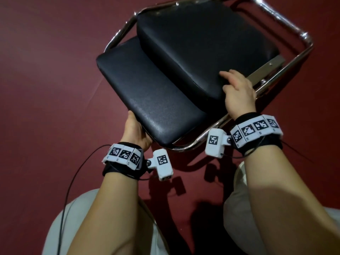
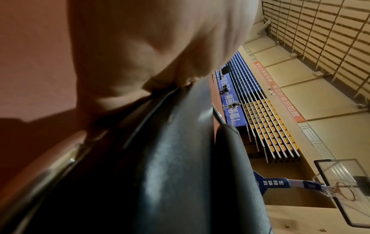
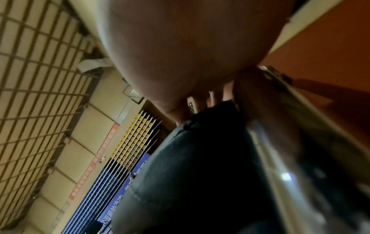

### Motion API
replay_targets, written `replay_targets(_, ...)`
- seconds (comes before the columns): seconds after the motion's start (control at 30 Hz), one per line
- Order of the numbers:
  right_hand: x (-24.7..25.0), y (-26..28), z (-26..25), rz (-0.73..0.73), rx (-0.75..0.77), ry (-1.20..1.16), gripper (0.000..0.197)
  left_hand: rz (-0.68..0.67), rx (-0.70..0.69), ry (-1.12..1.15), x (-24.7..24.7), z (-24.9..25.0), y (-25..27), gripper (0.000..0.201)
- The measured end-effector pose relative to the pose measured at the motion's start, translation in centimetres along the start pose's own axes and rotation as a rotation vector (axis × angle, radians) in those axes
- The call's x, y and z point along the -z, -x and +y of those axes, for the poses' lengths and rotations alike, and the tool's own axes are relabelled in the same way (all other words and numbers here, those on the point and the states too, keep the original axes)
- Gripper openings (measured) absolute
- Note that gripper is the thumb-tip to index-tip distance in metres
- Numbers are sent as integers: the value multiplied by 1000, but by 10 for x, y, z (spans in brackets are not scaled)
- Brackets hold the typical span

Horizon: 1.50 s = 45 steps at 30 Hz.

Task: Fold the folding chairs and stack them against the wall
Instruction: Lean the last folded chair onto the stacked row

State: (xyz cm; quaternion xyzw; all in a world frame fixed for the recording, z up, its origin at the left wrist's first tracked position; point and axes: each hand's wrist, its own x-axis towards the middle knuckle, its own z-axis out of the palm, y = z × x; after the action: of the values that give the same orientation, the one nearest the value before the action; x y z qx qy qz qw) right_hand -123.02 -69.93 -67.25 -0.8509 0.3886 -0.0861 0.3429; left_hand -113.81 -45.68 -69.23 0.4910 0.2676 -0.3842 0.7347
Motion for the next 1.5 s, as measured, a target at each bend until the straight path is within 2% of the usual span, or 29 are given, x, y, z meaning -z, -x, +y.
replay_targets(0.07,8,-1,-1,-116,-35,126,46,37,-2,-15,-6,-3,4,53)
replay_targets(0.13,18,-1,1,-172,-1,232,55,65,13,-26,-14,-6,13,58)
replay_targets(0.3,67,-7,-8,-265,-34,161,75,110,51,-31,-46,1,49,66)
replay_targets(0.47,132,-19,-36,-420,-43,206,98,163,102,-52,-102,35,98,72)
replay_targets(0.63,211,-40,-69,-450,-131,84,89,188,170,-133,-181,78,161,79)
replay_targets(0.83,314,-71,-112,-483,-253,21,71,250,209,-188,-293,132,231,73)
replay_targets(1.03,413,-106,-151,-518,-343,-93,62,226,190,-267,-393,182,277,65)
replay_targets(1.2,475,-127,-172,-514,-485,-296,65,172,146,-328,-454,212,299,82)
replay_targets(1.3,500,-141,-183,-517,-523,-337,64,114,80,-426,-487,228,302,74)
replay_targets(1.43,525,-166,-202,-550,-603,-421,58,138,42,-474,-525,254,288,81)
replay_targets(1.5,537,-183,-215,-541,-678,-517,55,142,10,-503,-545,274,280,72)
